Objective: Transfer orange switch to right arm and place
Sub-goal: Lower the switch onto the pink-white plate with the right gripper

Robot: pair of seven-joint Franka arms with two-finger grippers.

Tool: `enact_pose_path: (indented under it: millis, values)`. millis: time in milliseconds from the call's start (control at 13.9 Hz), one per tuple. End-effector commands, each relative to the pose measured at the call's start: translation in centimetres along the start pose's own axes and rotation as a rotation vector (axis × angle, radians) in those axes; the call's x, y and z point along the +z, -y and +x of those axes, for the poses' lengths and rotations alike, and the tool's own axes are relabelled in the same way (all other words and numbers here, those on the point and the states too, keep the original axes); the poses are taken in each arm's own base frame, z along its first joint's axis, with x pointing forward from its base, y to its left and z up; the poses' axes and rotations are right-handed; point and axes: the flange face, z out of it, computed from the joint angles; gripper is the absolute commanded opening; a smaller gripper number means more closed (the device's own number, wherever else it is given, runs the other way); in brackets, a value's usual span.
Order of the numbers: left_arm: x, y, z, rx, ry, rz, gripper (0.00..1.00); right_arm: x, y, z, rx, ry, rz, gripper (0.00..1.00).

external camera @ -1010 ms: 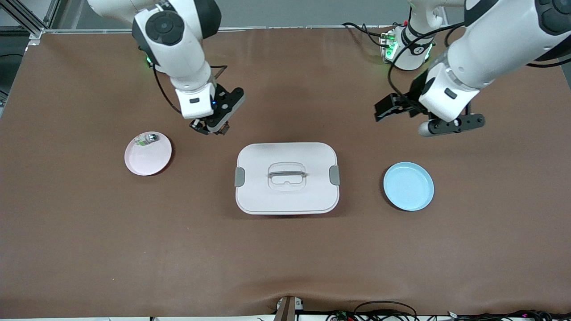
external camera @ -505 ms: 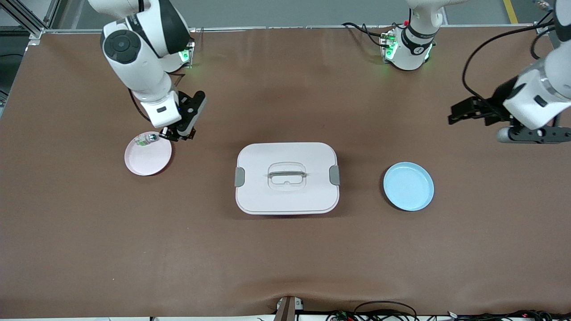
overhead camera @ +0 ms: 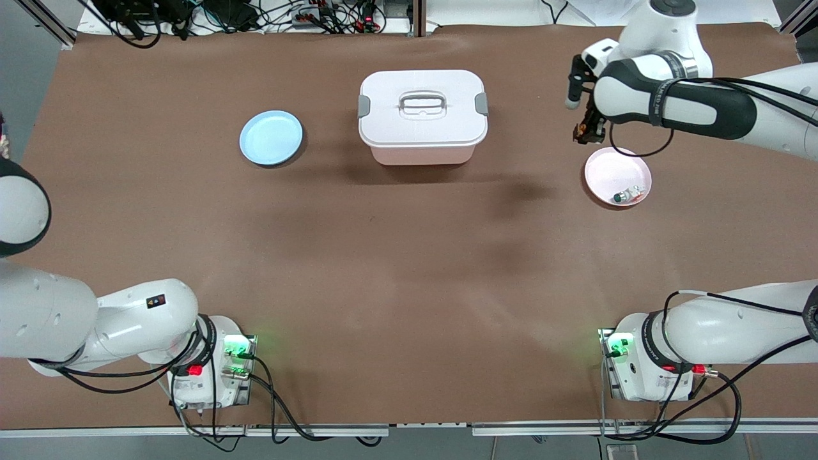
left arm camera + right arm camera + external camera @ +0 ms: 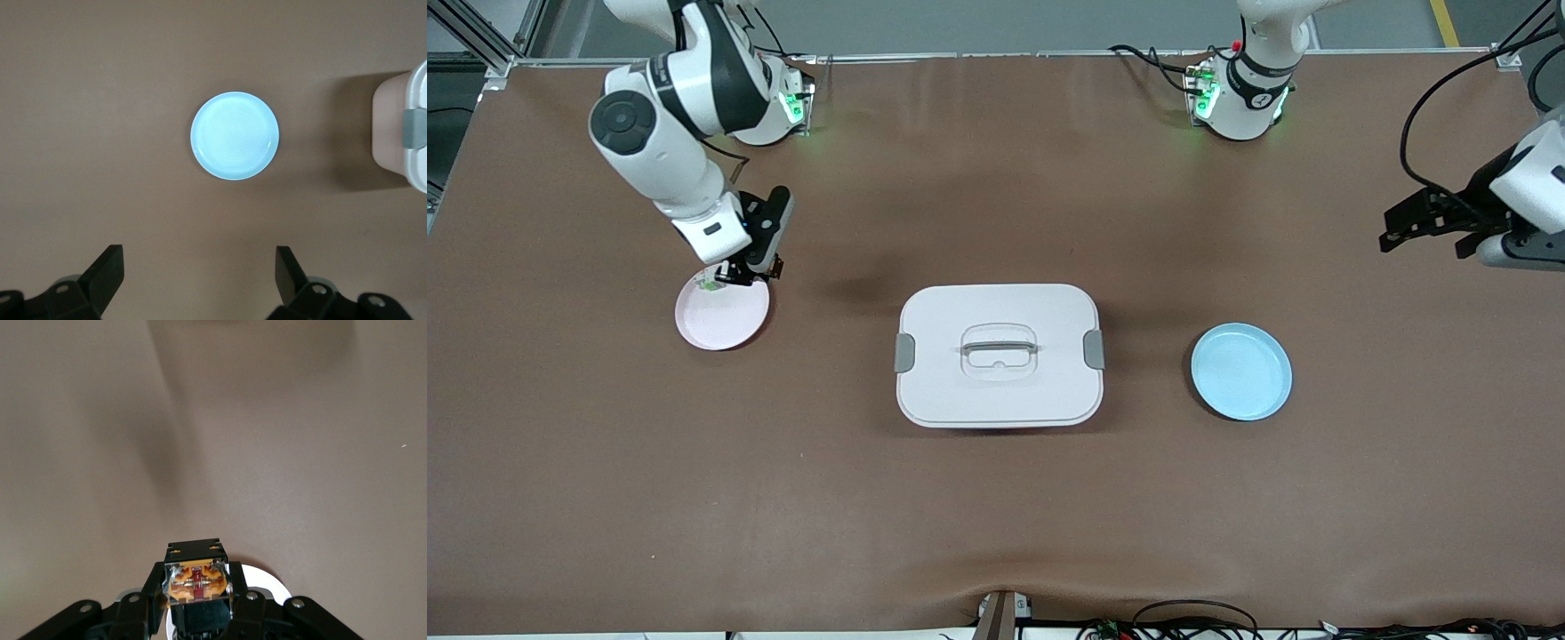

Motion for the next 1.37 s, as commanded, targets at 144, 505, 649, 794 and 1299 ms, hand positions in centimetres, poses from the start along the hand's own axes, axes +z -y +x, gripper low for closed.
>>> enact_pose_path:
  millis: [144,505,649,794,1299]
  values:
    - [-0.4,0.2,-0.3,0.014,-0.062,0.001,1.00,4.0,2.3,-4.4,-0.043,-0.049,-0.050,0.00]
    - [-0.9,1.0,-0.4,-0.005,-0.073,-0.025,1.00,6.0,1.6,-8.6,-0.092,-0.034,-0.085,0.00]
    - [-1.2,0.9,-0.1,-0.056,-0.084,-0.020,1.00,7.9,0.4,-10.9,-0.119,-0.025,-0.107,0.00]
    - [-1.0,0.4,0.1,-0.058,-0.081,-0.019,1.00,10.2,-0.7,-13.2,-0.132,-0.017,-0.135,0.00]
    - [-1.6,-2.4,0.3,-0.097,-0.089,-0.020,1.00,16.1,-0.8,-15.3,-0.087,-0.005,-0.118,0.00]
